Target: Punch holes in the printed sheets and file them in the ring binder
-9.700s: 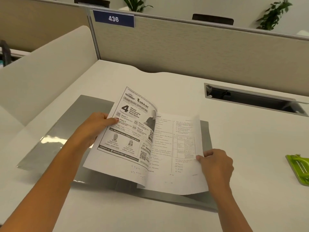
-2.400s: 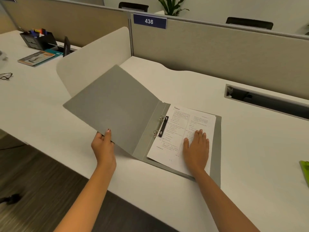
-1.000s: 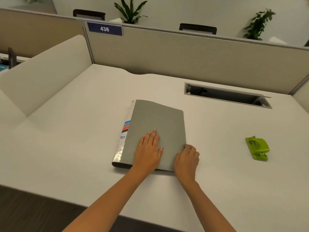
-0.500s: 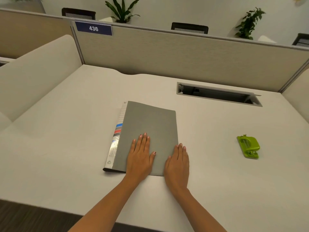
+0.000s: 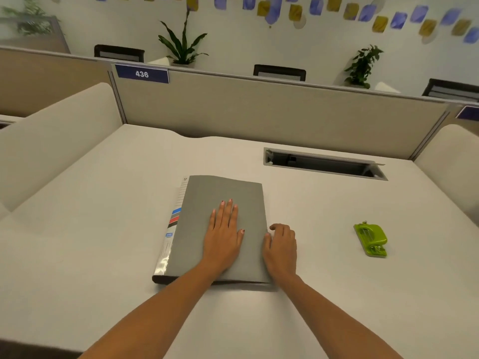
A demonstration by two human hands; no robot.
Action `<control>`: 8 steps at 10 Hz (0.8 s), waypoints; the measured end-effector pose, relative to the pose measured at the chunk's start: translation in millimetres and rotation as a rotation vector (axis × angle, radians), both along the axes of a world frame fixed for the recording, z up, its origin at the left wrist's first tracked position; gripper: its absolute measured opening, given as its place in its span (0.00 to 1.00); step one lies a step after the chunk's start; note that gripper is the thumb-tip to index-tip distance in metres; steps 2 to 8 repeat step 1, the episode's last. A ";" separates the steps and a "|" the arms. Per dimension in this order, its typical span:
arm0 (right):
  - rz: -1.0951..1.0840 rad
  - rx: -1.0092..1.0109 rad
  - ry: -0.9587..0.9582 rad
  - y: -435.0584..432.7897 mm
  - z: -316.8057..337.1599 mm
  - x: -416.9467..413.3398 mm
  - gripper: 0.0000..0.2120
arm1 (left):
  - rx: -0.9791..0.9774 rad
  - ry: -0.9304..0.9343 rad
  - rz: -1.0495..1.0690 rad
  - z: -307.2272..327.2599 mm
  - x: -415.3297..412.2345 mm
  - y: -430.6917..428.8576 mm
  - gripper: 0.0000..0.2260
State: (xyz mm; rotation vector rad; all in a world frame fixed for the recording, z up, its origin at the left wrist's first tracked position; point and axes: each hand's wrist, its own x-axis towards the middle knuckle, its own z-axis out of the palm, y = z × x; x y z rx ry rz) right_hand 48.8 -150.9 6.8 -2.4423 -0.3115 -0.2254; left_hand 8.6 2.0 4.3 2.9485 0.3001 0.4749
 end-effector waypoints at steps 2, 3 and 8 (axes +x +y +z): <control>-0.001 0.088 -0.044 0.1 14.7 13.4 0.18 | -0.021 -0.076 -0.011 14.9 22.1 2.5 0.30; -0.001 0.088 -0.044 0.1 14.7 13.4 0.18 | -0.021 -0.076 -0.011 14.9 22.1 2.5 0.30; -0.001 0.088 -0.044 0.1 14.7 13.4 0.18 | -0.021 -0.076 -0.011 14.9 22.1 2.5 0.30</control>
